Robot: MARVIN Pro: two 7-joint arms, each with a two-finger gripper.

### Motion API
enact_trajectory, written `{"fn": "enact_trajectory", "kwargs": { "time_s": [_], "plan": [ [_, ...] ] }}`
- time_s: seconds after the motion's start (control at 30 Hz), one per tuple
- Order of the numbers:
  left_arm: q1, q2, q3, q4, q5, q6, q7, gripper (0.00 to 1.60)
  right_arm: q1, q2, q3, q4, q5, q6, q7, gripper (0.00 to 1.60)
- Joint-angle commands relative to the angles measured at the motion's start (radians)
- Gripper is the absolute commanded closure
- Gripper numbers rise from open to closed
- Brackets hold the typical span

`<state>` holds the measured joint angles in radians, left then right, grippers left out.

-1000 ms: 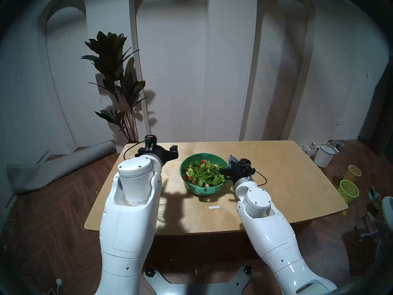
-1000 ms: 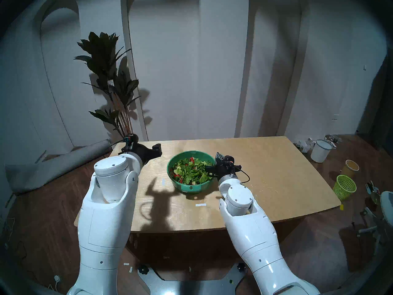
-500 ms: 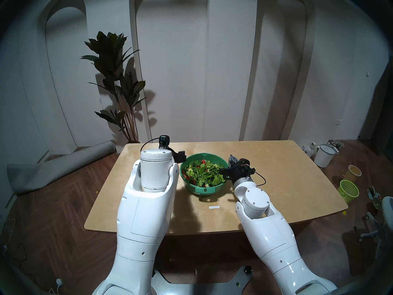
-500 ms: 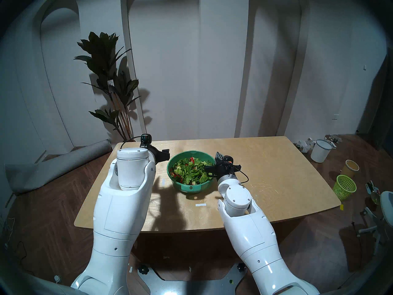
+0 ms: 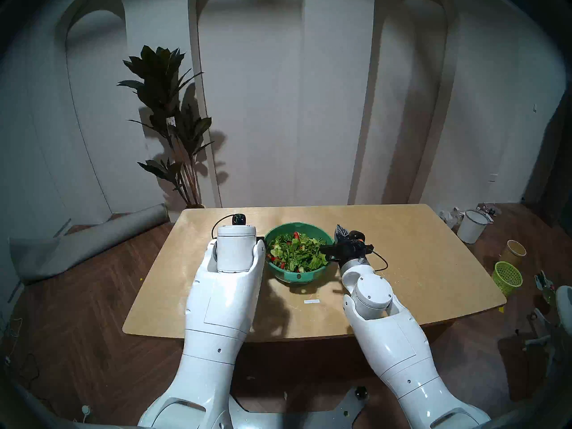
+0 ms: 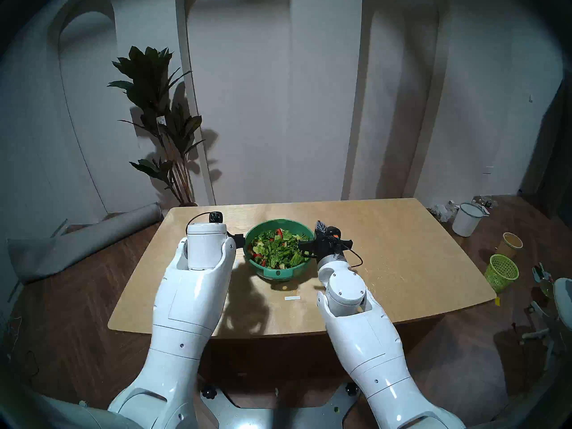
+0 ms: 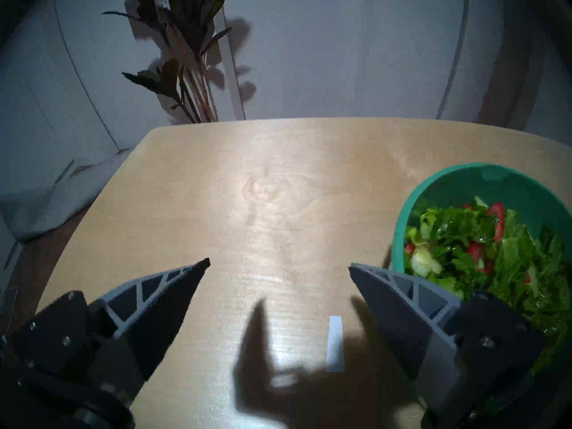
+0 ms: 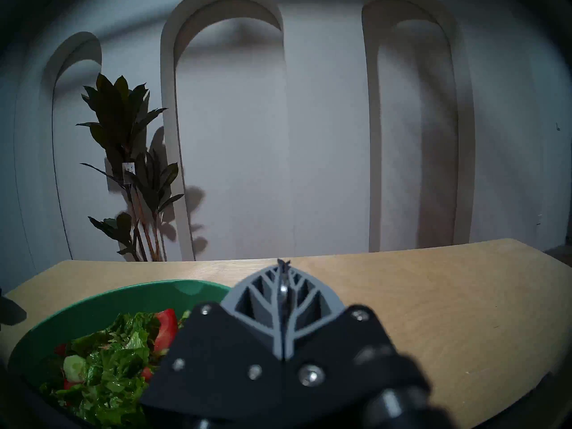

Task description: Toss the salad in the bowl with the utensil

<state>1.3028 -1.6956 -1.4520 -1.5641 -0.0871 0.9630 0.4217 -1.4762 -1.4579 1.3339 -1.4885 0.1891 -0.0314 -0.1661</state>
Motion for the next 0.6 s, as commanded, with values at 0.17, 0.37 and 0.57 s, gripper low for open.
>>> {"fn": "enact_trajectory", "kwargs": {
  "time_s": [0.17,0.37,0.57],
  "plan": [
    [-0.043,-0.015,0.023,-0.086,-0.08,-0.003,0.06,0.0,0.006,0.0,0.001,-0.025,-0.002,-0.017,0.002,1.6],
    [-0.028,-0.008,0.032,-0.162,-0.109,-0.003,0.091,0.0,0.008,-0.006,-0.005,-0.022,-0.004,-0.018,0.004,1.6],
    [0.029,0.026,0.072,-0.209,-0.162,-0.003,0.123,0.0,0.01,-0.009,-0.008,-0.022,-0.006,-0.021,0.002,1.6]
  ]
}}
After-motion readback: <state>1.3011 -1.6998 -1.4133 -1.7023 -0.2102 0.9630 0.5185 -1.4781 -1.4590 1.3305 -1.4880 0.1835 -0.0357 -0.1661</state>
